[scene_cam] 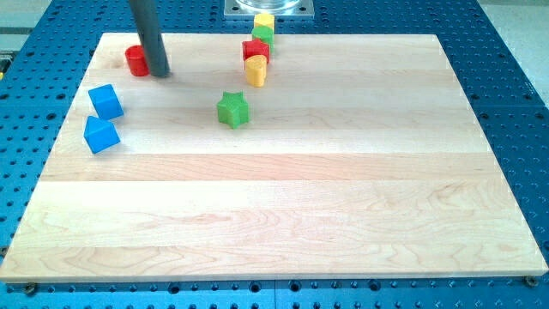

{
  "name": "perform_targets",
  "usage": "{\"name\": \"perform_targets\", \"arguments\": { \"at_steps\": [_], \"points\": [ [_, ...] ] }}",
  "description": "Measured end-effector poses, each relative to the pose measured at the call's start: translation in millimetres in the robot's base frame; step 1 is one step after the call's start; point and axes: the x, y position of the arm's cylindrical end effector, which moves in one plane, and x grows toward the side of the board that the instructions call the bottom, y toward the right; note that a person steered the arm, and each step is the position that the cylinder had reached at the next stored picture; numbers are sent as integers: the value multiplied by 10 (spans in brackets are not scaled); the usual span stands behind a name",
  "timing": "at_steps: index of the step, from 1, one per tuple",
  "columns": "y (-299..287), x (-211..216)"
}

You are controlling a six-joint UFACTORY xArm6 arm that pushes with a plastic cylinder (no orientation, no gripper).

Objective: Push the red circle near to the cube

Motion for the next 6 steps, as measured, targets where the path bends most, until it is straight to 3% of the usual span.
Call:
{"name": "perform_targets", "arguments": {
  "at_steps": [1, 2, 3, 4, 5, 6],
  "points": [
    [44, -458],
    [-261, -607],
    [-419, -282],
    [-397, -279],
    [43, -433],
    [-229, -239]
  ]
}}
